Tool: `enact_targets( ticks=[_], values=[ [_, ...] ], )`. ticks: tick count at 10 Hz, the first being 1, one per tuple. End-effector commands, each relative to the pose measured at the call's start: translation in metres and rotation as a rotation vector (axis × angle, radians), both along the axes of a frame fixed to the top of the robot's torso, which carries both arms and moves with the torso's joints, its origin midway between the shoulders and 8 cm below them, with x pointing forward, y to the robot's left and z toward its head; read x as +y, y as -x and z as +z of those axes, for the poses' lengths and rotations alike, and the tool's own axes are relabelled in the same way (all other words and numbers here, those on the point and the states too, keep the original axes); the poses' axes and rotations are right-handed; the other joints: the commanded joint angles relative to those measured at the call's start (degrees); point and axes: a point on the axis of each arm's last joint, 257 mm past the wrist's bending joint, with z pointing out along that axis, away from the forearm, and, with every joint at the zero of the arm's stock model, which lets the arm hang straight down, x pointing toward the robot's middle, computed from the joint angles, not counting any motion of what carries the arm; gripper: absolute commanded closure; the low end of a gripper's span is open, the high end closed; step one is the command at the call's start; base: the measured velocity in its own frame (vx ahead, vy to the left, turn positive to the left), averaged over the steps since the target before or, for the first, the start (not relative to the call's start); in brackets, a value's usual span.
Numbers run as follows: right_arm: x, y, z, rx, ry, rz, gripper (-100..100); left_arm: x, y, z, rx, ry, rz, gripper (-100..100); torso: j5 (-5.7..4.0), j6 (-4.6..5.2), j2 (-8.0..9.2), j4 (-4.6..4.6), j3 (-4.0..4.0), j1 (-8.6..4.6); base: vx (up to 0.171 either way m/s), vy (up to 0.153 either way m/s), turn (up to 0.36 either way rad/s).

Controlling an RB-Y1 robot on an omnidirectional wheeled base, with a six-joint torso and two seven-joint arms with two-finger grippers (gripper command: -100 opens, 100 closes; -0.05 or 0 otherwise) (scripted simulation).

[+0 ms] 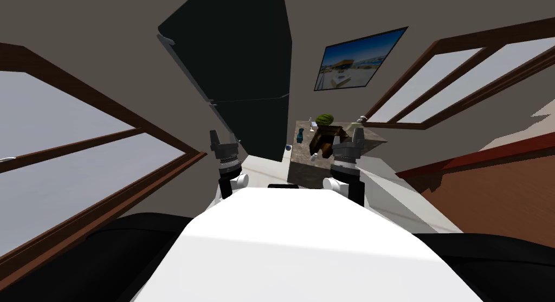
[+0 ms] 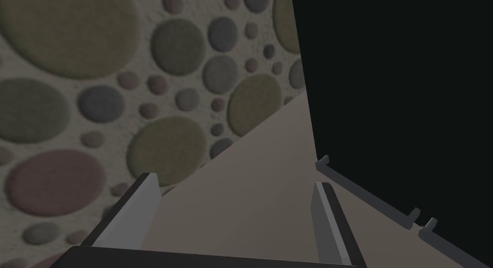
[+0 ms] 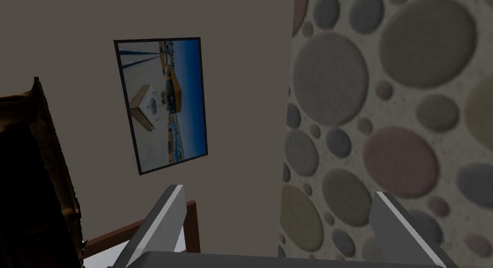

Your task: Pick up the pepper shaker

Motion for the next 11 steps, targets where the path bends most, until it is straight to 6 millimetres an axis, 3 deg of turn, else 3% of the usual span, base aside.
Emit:
enact_targets(
  ticks=[1,7,11],
  values=[
    [0.004,-0.004,-0.002,0.018,0.044,0.011,-100,0.0,0.0,0.0,0.0,0.0,0.0,0,0.0,0.0,0.0,0.0,0.0,0.0,-0.01,0.017,-0.039],
    [0.006,-0.035,-0.026,0.139,0.246,-0.012,-100,0.0,0.0,0.0,0.0,0.0,0.0,0,0.09,0.01,0.24,0.05,0.14,0.4,-0.057,0.088,-0.084],
    [-0.008,-0.061,-0.05,0.241,0.358,-0.085,-100,0.0,0.0,0.0,0.0,0.0,0.0,0,0.15,0.01,0.42,0.09,0.24,0.65,-0.108,0.161,-0.136]
  ],
)
